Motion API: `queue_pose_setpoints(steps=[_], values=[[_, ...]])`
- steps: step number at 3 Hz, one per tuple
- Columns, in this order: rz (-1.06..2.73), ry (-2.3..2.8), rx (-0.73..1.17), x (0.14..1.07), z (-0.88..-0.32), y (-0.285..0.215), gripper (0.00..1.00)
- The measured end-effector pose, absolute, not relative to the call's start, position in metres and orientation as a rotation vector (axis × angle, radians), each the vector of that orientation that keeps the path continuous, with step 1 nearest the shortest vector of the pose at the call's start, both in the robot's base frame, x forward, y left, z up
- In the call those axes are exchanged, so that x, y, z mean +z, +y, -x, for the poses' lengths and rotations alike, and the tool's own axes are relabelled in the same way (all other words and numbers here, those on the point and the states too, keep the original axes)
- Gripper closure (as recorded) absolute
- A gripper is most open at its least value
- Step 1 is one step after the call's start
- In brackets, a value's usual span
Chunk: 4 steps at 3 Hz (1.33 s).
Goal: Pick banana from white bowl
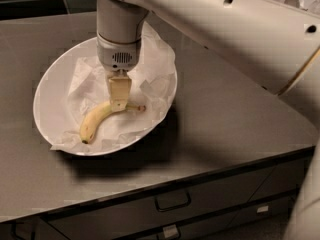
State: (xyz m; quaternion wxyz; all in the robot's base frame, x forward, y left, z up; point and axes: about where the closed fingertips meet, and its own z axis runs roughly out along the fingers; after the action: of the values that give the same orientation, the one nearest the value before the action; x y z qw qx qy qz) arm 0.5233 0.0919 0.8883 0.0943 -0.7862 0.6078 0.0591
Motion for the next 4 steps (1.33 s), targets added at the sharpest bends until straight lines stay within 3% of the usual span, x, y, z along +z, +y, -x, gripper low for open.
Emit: queue_pose_setpoints(steps=[4], values=[[2.391,1.791,0.223,0.858,-0.51,0.118,0.42]])
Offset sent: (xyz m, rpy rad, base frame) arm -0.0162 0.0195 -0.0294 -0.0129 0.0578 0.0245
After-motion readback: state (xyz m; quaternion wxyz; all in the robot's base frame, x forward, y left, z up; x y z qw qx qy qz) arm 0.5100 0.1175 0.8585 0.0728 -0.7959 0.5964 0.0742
